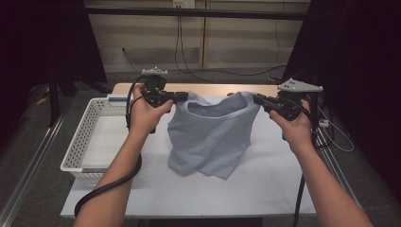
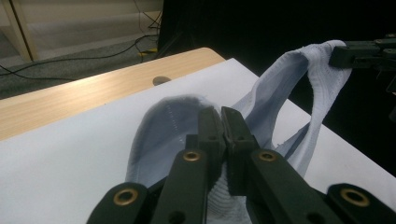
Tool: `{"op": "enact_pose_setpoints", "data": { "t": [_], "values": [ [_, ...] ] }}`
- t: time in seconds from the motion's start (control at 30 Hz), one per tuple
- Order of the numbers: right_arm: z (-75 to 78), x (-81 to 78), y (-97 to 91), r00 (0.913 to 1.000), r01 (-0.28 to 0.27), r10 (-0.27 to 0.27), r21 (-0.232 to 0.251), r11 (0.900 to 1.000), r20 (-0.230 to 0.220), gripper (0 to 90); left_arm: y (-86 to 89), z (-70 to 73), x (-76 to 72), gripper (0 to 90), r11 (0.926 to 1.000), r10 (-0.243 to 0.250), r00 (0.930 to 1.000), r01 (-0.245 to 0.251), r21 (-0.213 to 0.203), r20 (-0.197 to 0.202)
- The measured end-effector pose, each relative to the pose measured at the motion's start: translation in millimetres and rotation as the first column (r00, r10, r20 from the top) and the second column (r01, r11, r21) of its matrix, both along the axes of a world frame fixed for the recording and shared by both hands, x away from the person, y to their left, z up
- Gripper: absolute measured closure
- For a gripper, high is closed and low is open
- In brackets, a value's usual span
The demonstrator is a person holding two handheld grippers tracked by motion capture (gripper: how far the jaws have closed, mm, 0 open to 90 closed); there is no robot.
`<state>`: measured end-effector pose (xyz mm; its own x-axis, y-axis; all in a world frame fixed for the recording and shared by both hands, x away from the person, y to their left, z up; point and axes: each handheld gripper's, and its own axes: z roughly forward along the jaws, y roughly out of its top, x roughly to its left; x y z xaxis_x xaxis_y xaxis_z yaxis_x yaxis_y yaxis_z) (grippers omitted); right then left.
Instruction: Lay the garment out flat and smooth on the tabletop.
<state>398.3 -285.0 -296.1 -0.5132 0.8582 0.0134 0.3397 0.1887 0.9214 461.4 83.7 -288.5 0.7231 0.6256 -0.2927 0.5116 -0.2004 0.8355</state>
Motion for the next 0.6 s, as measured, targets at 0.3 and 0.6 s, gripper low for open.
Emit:
{"op": "enact_pose_setpoints", "data": {
  "t": [0.3,0.6],
  "values": [
    [8.0,25.5,8.4,0.9977,0.037,-0.032,-0.077,0.9963,0.060,89.5,4.5,2.0,21.6,87.9,0.9996,0.026,0.9994,-0.026,0.008,0.021],
    [2.1,45.9,23.8,0.9875,0.154,-0.152,-0.054,0.9866,0.041,35.9,-1.9,-12.8,27.0,37.8,0.9974,0.059,0.9979,-0.060,0.039,0.029]
  ]
}}
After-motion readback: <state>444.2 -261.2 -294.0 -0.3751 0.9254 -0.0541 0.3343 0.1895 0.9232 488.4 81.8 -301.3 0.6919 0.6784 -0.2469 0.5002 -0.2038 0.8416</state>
